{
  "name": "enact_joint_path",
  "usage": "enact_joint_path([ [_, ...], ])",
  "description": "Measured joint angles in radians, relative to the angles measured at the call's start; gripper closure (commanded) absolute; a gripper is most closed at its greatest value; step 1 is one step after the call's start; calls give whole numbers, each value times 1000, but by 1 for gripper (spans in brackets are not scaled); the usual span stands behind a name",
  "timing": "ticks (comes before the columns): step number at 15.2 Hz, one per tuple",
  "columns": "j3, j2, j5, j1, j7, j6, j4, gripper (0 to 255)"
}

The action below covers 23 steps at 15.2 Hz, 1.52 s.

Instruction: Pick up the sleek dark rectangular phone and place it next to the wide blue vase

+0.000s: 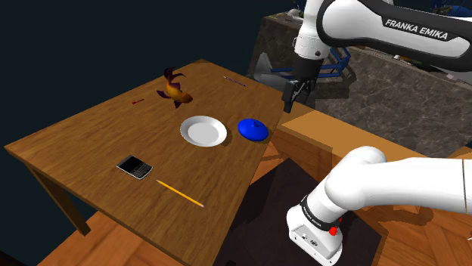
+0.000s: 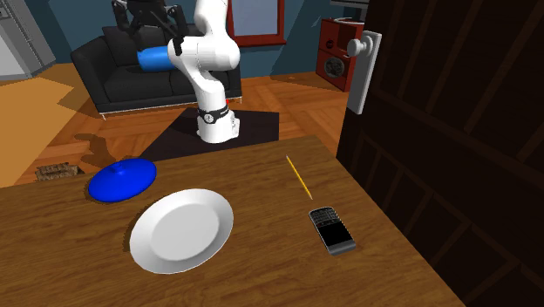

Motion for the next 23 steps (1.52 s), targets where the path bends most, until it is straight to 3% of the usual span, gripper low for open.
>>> enact_joint_path([
  [2, 5, 9, 5, 3, 5, 14, -4, 0],
  [9, 108, 115, 97, 54, 103, 193, -53, 0],
  [17, 236, 321, 166, 99, 217, 411, -27, 0],
  [23, 333, 511, 165, 117, 313, 567, 36, 0],
])
